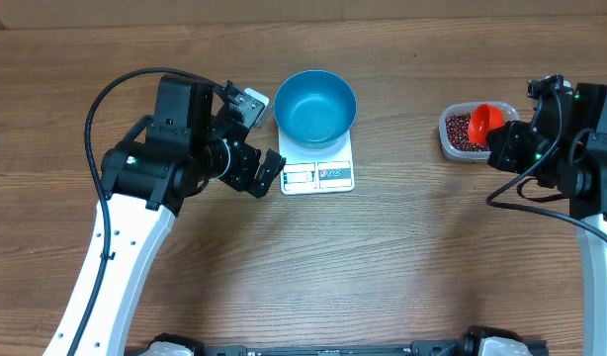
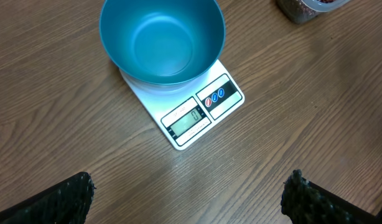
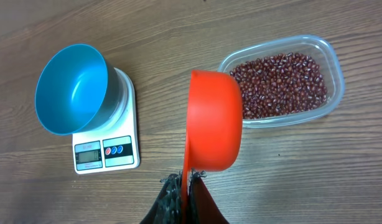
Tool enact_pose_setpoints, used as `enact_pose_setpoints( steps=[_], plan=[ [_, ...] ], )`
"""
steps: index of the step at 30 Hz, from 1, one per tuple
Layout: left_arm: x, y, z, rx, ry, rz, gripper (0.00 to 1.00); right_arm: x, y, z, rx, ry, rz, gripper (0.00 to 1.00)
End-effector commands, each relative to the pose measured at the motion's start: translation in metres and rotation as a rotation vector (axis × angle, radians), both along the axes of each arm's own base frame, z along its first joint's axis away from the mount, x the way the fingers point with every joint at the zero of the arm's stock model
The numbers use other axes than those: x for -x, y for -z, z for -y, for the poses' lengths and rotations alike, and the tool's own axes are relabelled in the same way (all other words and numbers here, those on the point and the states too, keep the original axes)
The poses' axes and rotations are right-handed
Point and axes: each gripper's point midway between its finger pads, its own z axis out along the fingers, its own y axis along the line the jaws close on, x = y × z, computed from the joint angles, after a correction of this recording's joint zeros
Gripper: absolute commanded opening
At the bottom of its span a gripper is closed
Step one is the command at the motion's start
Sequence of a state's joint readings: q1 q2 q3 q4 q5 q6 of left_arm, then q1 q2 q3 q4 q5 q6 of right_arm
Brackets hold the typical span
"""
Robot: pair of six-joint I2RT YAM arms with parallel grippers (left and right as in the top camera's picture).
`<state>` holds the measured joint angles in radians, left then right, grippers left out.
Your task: Scoop item into bowl and weigh 150g on scale
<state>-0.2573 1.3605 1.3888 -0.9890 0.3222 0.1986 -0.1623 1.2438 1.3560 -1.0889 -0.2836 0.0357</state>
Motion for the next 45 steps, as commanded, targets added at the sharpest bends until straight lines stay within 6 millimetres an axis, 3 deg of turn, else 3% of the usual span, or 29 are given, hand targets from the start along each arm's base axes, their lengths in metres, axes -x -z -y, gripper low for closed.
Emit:
enact_pose_setpoints(
  steps=[1,45],
  plan=[
    [-0.0021,-0.0032,0.0011,0.000,0.014,0.010,1.00,-0.0042,-0.0169,0.0023,0.022,-0.003,0.054,0.04],
    [-0.0022,-0.0033,0.0011,0.001,0.014,0.011,1.00,0.0015,-0.0120,0.0015,0.037,-0.028,0.029,0.04]
  ],
)
